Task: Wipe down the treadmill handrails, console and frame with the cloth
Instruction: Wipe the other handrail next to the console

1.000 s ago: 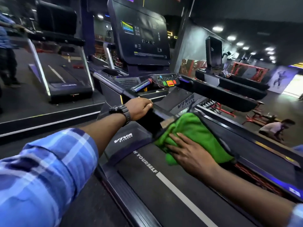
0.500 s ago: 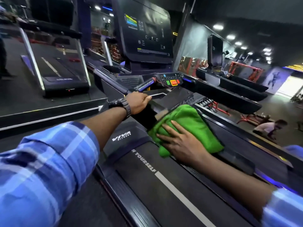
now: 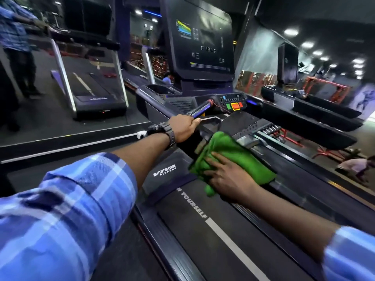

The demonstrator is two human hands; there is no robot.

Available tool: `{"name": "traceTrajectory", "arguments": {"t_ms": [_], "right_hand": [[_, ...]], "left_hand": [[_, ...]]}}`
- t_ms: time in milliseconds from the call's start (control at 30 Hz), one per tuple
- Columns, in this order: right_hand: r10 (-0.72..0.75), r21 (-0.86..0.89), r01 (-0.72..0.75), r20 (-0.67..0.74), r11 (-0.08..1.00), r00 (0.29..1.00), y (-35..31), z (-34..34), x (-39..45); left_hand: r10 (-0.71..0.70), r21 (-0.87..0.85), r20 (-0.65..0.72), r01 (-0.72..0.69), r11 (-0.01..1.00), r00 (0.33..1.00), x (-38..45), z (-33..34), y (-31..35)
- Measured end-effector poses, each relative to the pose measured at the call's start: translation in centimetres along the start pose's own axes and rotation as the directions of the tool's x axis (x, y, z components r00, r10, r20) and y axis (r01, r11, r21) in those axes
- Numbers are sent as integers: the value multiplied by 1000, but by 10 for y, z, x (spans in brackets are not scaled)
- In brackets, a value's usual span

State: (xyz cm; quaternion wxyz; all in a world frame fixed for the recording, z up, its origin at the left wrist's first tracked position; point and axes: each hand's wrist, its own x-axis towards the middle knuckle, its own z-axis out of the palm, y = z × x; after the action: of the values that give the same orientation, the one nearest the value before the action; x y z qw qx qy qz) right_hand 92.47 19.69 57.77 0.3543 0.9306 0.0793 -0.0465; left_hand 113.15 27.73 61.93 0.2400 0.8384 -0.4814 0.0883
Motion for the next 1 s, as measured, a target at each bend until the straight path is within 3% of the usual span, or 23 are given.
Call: {"name": "traceTrajectory", "arguments": {"t_ms": [100, 167, 267, 333, 433, 467, 533, 567, 700, 833, 933, 1000], "right_hand": [[99, 203, -107, 49, 973, 994, 19, -6, -6], [206, 120, -201, -35, 972, 978, 29, -24, 20], [344, 47, -343, -7, 938, 939, 25, -34, 72], [325, -9, -325, 37, 946, 945, 13, -29, 93], [107, -88, -98, 100, 991, 989, 6, -23, 83], [42, -12, -41, 144, 999, 989, 7, -21, 74], [40, 250, -101, 236, 963, 971, 12, -20, 59], [71, 287, -120, 176, 950, 982, 17, -20, 63], [269, 10, -269, -50, 963, 962, 28, -26, 106], [162, -63, -163, -23, 985, 987, 15, -26, 99], [19, 34, -16, -82, 999, 996, 19, -27, 51], [124, 148, -97, -182, 984, 975, 31, -23, 21]], "left_hand": [[-18, -37, 30, 19, 999, 999, 5, -4, -7], [-17, -80, 36, 20, 997, 999, 10, -5, -11], [-52, -81, 29, 54, 995, 998, 15, -7, -11], [-51, -35, 21, 52, 998, 998, 18, -8, -11], [-38, -31, 24, 39, 999, 999, 18, -10, -15], [-42, -38, 31, 43, 998, 999, 18, -10, -16], [-51, -58, 38, 53, 997, 998, 17, -11, -16], [-54, -64, 39, 56, 996, 998, 16, -12, -16], [-58, -88, 42, 61, 994, 997, 15, -11, -15], [-68, -94, 4, 68, 993, 998, 18, -7, -11], [-74, -68, -28, 72, 995, 997, 17, -2, -3], [-66, -70, -37, 63, 996, 997, 16, -3, 12]]}}
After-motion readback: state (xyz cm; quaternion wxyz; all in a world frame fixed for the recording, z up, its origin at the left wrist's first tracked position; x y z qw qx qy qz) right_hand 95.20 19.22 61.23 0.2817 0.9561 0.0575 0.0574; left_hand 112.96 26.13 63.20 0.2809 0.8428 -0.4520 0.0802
